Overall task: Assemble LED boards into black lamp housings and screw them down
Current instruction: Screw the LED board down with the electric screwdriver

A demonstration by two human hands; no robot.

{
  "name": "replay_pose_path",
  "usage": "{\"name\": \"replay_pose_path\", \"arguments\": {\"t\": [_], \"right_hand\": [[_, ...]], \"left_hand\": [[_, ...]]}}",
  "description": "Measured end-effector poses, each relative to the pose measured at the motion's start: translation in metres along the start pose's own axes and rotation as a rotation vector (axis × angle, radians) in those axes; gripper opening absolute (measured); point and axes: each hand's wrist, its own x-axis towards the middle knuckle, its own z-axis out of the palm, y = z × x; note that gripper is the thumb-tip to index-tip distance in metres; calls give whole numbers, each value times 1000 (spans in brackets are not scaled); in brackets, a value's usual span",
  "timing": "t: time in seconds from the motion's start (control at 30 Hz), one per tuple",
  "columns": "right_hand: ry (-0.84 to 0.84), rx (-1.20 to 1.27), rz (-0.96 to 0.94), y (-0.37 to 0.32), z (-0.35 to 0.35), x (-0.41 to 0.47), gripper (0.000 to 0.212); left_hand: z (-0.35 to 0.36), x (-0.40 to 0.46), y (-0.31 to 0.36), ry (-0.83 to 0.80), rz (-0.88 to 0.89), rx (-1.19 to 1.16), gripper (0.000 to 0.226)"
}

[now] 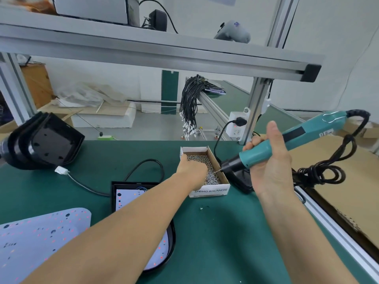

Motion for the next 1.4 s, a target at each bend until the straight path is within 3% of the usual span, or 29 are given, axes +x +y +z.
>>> {"name": "replay_pose_path", "arguments": {"t": [0.07,0.13,0.27,0.33,0.4,0.5,0.73,0.9,1.4], "right_hand": [[-1,16,8,1,3,-1,29],[-6,38,11,0,5,-2,28],[-88,102,53,-2,7,-8,25],[-145,137,100,2,12,-14,28],[-212,190,141,7,20,-22,32],[-346,274,183,16,38,-36,43],[-505,284,228,34,73,-63,53],[-519,233,230,40,80,-69,60],[-511,223,259,43,76,-69,51]], "left_hand": [[-4,-2,-1,118,-11,-118,20],[-14,-7,-6,214,-108,-532,18],[-39,-48,-37,138,-246,-1604,13],[-44,-81,-57,102,-259,-1936,13],[-44,-110,-71,121,-303,-2123,11],[-36,-149,-81,185,-331,-2208,17],[-25,-188,-88,298,-293,-2134,13],[-20,-195,-91,379,-319,-2137,14],[-18,-198,-88,378,-285,-2130,14]]}}
